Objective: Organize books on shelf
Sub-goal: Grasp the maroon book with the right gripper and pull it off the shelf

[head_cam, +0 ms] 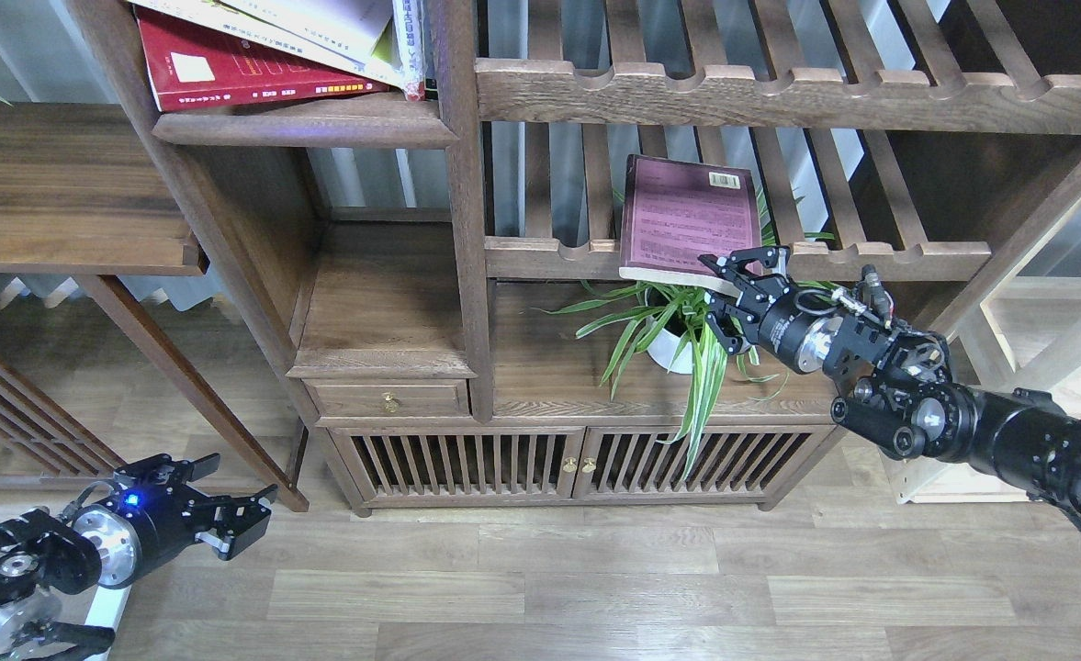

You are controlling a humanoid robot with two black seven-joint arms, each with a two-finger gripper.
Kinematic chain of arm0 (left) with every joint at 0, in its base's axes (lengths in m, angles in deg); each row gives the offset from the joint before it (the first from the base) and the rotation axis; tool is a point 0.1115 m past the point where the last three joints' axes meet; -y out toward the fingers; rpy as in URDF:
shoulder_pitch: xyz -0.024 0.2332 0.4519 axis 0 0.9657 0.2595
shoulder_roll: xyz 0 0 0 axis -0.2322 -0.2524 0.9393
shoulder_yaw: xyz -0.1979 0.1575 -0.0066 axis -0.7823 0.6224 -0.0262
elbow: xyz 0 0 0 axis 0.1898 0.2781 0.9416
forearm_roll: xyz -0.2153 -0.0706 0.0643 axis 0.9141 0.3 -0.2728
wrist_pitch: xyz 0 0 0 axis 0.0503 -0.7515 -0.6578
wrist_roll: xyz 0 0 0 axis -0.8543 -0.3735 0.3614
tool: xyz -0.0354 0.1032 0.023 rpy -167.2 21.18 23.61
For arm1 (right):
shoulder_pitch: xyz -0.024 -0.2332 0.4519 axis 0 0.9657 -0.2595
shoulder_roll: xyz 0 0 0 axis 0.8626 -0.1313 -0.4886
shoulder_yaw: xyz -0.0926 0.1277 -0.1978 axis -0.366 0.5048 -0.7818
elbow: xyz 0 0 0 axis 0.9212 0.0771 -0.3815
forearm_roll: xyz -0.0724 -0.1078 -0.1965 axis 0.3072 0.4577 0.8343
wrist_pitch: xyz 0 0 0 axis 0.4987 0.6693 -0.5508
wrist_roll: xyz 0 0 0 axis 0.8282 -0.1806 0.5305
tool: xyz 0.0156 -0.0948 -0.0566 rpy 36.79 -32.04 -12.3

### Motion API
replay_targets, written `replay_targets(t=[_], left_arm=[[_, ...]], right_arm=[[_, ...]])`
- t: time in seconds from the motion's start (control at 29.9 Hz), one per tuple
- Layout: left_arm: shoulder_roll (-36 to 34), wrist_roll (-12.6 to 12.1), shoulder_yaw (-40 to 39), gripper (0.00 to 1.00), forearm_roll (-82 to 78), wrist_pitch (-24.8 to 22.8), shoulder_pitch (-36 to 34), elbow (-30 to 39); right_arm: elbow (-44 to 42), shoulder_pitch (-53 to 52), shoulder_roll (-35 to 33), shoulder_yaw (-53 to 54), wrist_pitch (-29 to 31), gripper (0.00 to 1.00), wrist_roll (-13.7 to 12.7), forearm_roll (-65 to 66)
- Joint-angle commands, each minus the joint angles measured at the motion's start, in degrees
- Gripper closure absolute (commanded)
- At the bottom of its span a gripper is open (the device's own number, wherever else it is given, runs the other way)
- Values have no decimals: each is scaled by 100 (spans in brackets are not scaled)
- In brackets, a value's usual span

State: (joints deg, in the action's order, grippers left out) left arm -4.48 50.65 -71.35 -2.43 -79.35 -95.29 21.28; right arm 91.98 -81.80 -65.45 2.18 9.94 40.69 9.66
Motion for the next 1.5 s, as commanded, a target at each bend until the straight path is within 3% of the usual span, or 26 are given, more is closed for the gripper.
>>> replay_targets(t=[0.0,0.57,1.47], left_arm=[[7,34,0,19,2,-5,0,-15],[201,140,9,19,2,-23,-149,-647],[289,192,70,19,-86,-5,-184,-788]], right_arm=[[241,16,-114,237,-3,100,0,-244],[1524,579,-1547,835,-3,100,0,-254],[2913,1519,-3313,2224,-3,100,0,-227]])
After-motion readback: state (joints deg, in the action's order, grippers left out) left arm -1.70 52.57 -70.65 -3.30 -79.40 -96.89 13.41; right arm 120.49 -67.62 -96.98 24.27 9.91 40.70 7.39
